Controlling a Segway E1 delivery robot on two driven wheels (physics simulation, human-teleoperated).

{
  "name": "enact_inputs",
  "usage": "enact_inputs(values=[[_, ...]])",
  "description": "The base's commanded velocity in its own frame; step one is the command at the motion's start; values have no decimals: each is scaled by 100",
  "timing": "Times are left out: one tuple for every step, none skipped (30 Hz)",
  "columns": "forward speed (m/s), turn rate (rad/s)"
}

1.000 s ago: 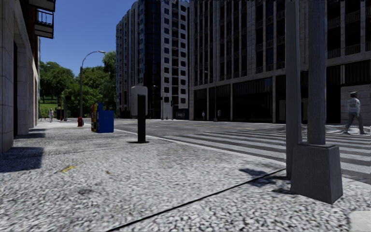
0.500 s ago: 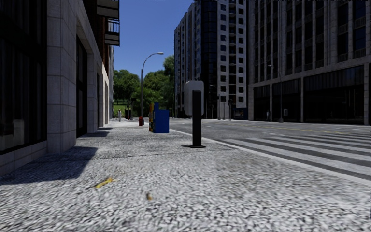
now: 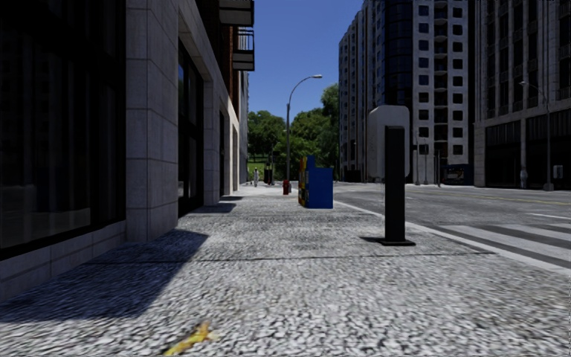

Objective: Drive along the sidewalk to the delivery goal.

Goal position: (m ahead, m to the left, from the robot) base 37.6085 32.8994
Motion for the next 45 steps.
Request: enact_inputs(values=[[200, 0], [200, 0], [200, 0], [200, 0], [200, 0], [200, 0], [200, 0], [200, 0], [200, 0], [200, 0], [200, 0], [200, 0], [200, 0], [200, 0], [200, 0], [200, 9], [200, 9], [200, 17], [200, 19], [200, 26], [200, 30], [200, 30], [200, 29], [200, 13], [200, 0], [200, 0], [200, 0], [200, 0], [200, 0], [200, 0], [200, 0], [200, 0], [200, 0], [200, 0], [200, 0], [200, 0], [200, 0], [200, 0], [200, 0], [200, 0], [200, 0], [200, 0], [200, 0], [200, 0], [200, 0]])
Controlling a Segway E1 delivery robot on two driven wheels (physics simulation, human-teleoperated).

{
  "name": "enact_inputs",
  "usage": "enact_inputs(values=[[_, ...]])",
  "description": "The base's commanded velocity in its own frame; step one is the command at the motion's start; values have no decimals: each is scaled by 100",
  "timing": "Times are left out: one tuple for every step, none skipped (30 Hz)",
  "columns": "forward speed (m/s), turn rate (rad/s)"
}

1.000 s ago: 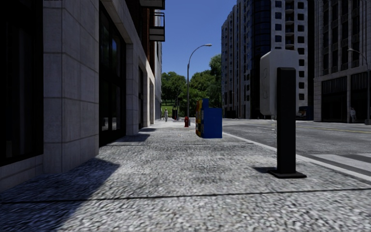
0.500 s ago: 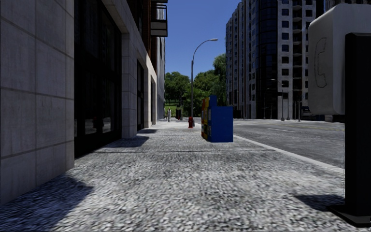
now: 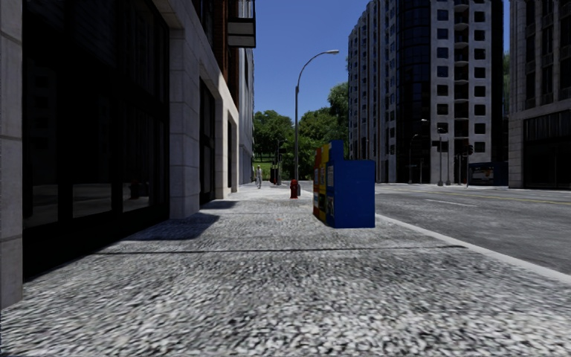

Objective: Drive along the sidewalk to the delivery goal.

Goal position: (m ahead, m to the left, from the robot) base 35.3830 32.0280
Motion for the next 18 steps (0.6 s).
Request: enact_inputs(values=[[200, 0], [200, 0], [200, 0], [200, 5], [200, 5], [200, 21], [200, 33], [200, 35], [200, 35], [200, 35], [200, 35], [200, 33], [200, 22], [200, 0], [200, 0], [200, 0], [200, 0], [200, 0]])
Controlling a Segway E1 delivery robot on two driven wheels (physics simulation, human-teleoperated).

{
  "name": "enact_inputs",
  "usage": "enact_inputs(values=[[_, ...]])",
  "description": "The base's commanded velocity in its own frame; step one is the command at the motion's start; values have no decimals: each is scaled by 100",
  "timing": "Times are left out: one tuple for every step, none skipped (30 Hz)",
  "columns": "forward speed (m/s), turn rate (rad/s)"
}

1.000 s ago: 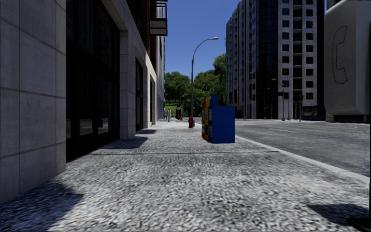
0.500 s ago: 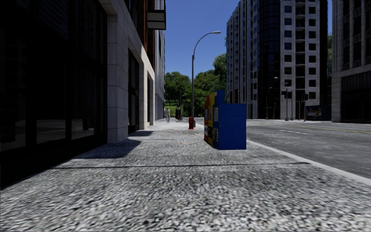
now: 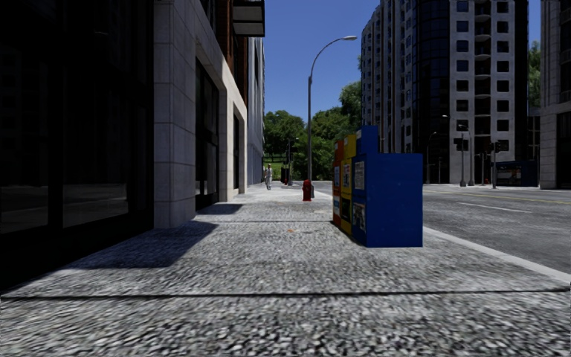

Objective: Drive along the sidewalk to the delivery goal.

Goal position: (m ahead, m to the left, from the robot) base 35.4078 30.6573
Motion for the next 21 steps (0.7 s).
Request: enact_inputs(values=[[200, 0], [200, 0], [200, 0], [200, 0], [200, 0], [200, 0], [200, 0], [200, 0], [200, 0], [200, 0], [200, 0], [200, 0], [200, 0], [200, 0], [200, 0], [200, 0], [200, 0], [200, 0], [200, 0], [200, 0], [200, 0]])
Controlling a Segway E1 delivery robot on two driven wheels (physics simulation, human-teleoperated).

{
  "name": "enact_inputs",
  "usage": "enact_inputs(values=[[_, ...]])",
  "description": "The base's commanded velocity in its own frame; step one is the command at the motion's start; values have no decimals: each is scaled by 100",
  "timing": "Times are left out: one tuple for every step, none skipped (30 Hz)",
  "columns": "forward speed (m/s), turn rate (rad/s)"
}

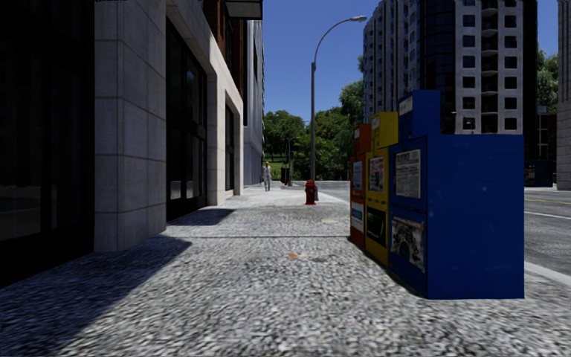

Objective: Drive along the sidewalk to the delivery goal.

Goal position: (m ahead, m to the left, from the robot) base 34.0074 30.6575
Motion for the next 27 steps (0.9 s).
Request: enact_inputs(values=[[200, 0], [200, 0], [200, 0], [200, 0], [200, 0], [200, 0], [200, 0], [200, 0], [200, 0], [200, 0], [200, 0], [200, 0], [200, 0], [200, 0], [200, 0], [200, 0], [200, 0], [200, 0], [200, 0], [200, 0], [200, 0], [200, 0], [200, 0], [200, 0], [200, 0], [200, 0], [200, 0]])
